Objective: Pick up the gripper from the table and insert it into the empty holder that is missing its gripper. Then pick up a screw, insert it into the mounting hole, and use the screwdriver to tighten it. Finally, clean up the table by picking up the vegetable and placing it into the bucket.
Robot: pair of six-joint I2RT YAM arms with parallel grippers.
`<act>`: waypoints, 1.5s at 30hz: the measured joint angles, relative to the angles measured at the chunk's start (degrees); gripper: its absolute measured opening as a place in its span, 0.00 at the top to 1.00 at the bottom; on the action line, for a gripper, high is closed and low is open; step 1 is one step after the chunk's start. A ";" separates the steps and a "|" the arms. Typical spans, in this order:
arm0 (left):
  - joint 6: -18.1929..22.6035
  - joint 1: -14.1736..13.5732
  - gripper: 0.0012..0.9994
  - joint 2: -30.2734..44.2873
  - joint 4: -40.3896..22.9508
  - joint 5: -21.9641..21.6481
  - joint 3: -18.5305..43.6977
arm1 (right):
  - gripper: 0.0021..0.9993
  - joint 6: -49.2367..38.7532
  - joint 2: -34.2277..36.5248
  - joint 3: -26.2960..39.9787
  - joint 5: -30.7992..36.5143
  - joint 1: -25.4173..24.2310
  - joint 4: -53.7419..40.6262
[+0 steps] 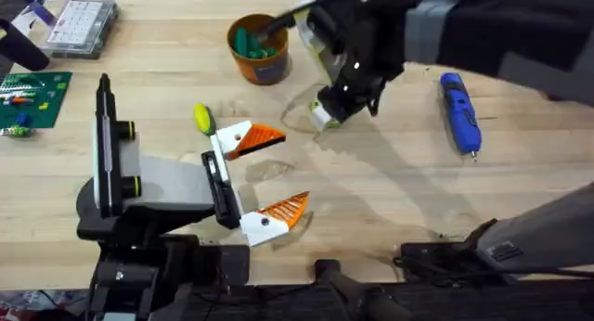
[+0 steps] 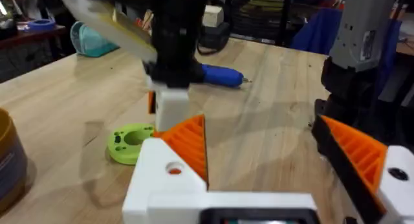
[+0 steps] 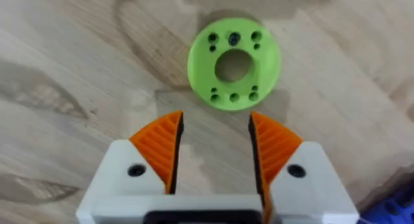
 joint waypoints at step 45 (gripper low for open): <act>0.00 0.00 0.01 0.00 -0.37 0.00 0.00 | 0.40 4.23 -28.83 -0.70 -2.40 0.00 -7.42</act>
